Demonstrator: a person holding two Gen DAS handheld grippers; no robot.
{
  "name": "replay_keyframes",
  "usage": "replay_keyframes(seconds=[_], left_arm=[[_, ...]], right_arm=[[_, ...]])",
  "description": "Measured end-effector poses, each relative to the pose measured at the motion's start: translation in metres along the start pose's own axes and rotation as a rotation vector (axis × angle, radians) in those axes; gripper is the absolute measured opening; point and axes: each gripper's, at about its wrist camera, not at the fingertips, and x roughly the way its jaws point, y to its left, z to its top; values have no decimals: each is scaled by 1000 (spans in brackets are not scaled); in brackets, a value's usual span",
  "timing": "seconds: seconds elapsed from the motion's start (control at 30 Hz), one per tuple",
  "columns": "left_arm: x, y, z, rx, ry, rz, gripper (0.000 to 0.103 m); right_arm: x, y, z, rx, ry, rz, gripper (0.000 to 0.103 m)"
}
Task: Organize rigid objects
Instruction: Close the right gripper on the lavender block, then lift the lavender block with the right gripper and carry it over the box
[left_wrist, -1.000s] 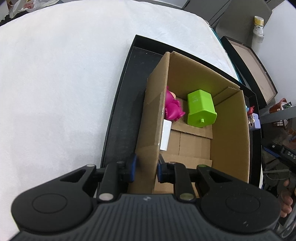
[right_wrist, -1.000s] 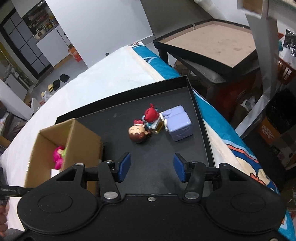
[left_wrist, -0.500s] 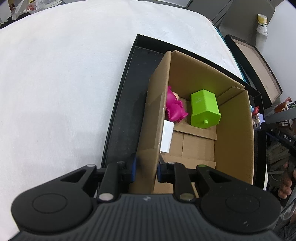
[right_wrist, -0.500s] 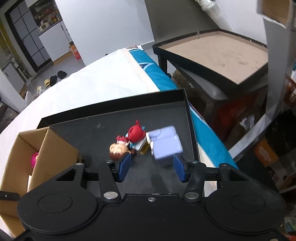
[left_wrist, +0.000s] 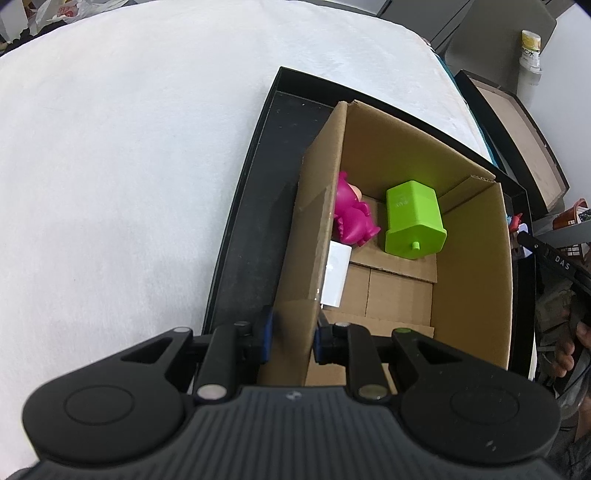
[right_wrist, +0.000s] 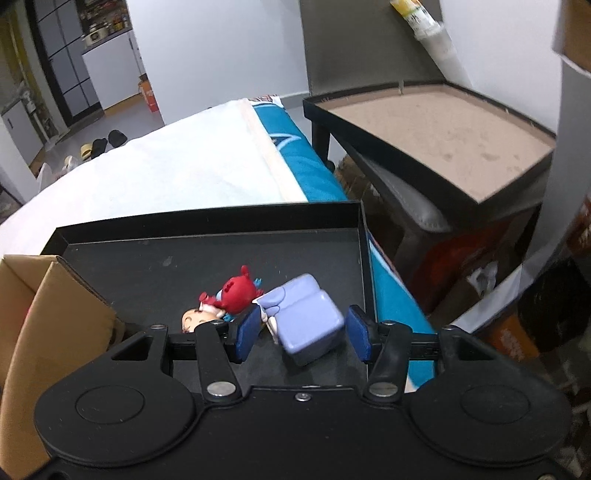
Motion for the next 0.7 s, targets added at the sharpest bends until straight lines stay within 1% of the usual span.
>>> replay_keyframes(seconds=[0.13,0.33,0.47,0.5,0.7], left_arm=[[0,2,-1,-10,-2,-5,20],[-1,3,0,-8,-2,-4,20],[0,0,1,-3,-1,5,19],[0,0,0,-3,-2,6,19],[0,1,0,-16,-4,3,19]], right_arm=[[3,1,2,-25,-18,0,53],[5,3,3,-29,-30,-2,53],[9,8,-2,-55,3,13,48],[9,9,-3,-61,5,9,41],[3,11,-7,-44,31,15,41]])
